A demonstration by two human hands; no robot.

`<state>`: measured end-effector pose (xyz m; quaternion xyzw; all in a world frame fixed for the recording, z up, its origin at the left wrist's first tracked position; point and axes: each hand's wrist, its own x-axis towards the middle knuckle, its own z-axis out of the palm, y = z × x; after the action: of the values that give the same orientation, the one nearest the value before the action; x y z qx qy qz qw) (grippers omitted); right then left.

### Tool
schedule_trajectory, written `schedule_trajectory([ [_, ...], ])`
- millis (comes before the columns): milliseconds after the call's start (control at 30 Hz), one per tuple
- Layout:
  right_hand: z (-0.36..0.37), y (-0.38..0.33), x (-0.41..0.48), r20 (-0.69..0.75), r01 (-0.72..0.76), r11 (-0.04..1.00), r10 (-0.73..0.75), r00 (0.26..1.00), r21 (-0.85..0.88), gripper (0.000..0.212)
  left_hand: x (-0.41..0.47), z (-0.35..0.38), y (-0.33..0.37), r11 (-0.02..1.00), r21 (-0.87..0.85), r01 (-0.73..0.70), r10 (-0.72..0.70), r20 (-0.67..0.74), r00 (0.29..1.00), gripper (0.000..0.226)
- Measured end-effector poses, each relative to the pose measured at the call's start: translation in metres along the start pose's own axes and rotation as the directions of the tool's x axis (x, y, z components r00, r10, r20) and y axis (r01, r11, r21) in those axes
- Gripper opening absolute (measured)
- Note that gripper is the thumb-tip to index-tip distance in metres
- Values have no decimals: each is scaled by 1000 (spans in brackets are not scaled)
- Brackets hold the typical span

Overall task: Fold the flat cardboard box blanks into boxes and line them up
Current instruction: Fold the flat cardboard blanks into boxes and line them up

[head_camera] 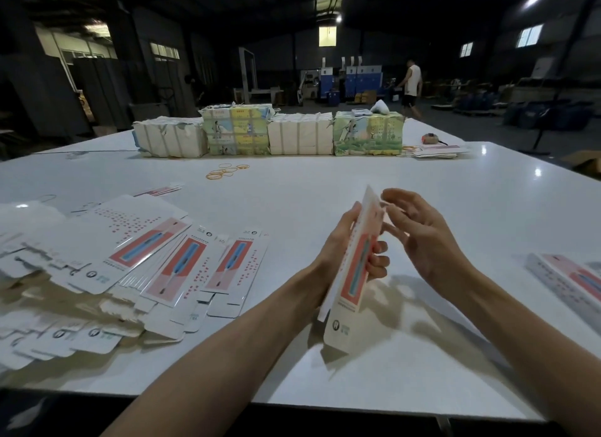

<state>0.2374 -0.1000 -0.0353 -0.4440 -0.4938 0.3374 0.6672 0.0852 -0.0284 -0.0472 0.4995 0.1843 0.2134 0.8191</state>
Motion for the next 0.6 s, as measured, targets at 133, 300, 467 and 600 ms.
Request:
schedule_trajectory([
  [133,10,12,-7,62,-66,996,70,996,-65,51,-3,-3,1,994,-103,-38,37,-6,999,68],
  [300,8,15,-9,20,-43,996,44,999,-81,59,-5,-5,2,996,58,-74,77,-64,995,76],
  [467,4,16,-2,-53,-18,997,14,999,-80,54,-2,-1,-5,902,393,-181,285,-223,932,69],
  [600,0,17,2,-83,-8,992,-2,997,-123,52,4,-7,-13,747,548,-377,547,-184,817,36],
])
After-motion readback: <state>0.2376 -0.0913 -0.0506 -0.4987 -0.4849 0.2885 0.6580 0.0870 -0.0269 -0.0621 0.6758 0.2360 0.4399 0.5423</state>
